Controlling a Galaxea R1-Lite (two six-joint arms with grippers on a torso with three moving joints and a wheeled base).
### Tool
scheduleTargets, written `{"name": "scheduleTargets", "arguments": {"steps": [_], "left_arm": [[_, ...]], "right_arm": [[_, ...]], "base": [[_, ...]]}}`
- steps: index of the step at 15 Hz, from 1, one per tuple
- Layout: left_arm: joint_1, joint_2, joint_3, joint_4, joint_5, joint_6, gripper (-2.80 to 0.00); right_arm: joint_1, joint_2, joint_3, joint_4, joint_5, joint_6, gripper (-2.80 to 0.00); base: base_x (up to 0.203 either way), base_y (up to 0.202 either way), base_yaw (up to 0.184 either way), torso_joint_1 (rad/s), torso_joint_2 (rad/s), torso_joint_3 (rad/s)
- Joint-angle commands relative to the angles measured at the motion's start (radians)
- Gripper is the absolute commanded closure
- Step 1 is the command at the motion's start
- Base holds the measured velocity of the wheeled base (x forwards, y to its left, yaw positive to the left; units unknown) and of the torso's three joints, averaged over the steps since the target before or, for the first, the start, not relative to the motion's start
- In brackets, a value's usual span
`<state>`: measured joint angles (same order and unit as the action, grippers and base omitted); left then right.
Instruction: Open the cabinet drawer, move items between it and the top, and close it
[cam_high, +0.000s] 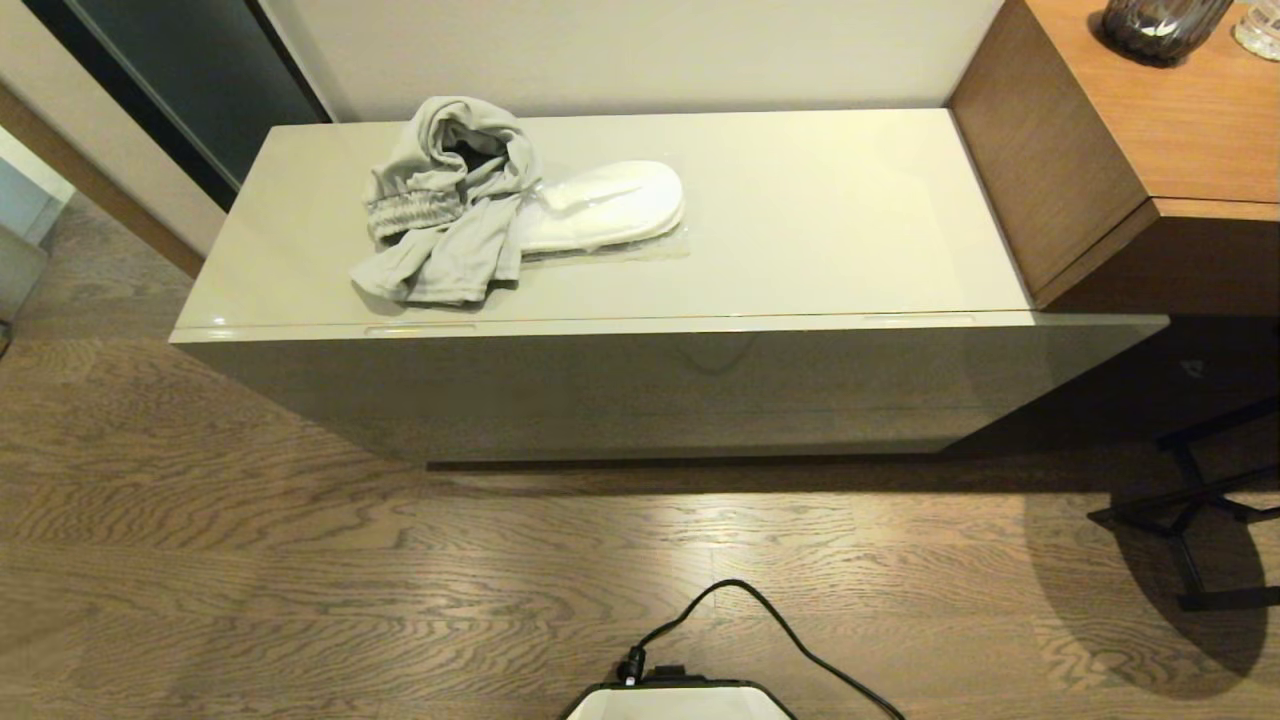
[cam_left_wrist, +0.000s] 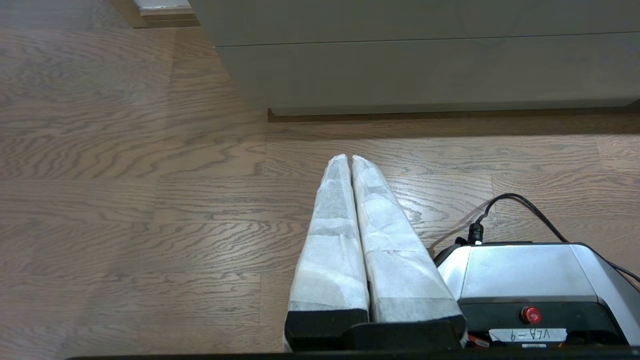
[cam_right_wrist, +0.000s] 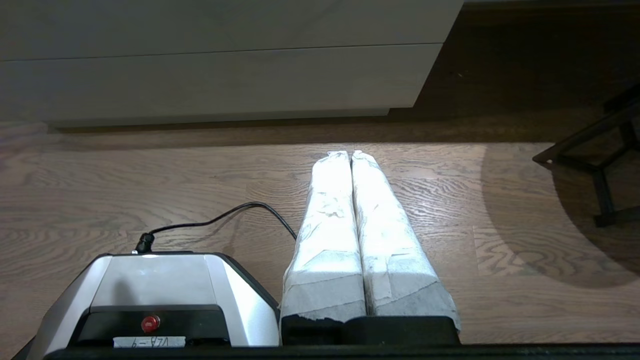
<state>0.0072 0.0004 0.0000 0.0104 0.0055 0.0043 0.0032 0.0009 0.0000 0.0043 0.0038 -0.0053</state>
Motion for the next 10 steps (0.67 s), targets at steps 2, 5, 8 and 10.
{"name": "scheduleTargets", "arguments": {"steps": [2,5,8,10], "left_arm": [[0.000,0.003,0.000,0.000,0.001,0.000,0.00],[0.000,0.003,-0.002,0.002,-0.001,-0.001,0.00],[0.000,0.003,-0.002,0.002,-0.001,-0.001,0.00],[0.000,0.004,-0.002,0.002,-0.001,-0.001,0.00]], "right_arm": [[0.000,0.002,0.002,0.000,0.001,-0.001,0.00],[0.001,0.002,0.002,0.000,-0.002,0.001,0.00],[0.000,0.002,0.002,0.000,-0.002,0.001,0.00],[0.000,0.002,0.002,0.000,-0.002,0.001,0.00]], "base": [[0.000,0.000,0.000,0.000,0.00,0.000],[0.000,0.000,0.000,0.000,0.00,0.000],[0.000,0.000,0.000,0.000,0.00,0.000],[0.000,0.000,0.000,0.000,0.00,0.000]]}}
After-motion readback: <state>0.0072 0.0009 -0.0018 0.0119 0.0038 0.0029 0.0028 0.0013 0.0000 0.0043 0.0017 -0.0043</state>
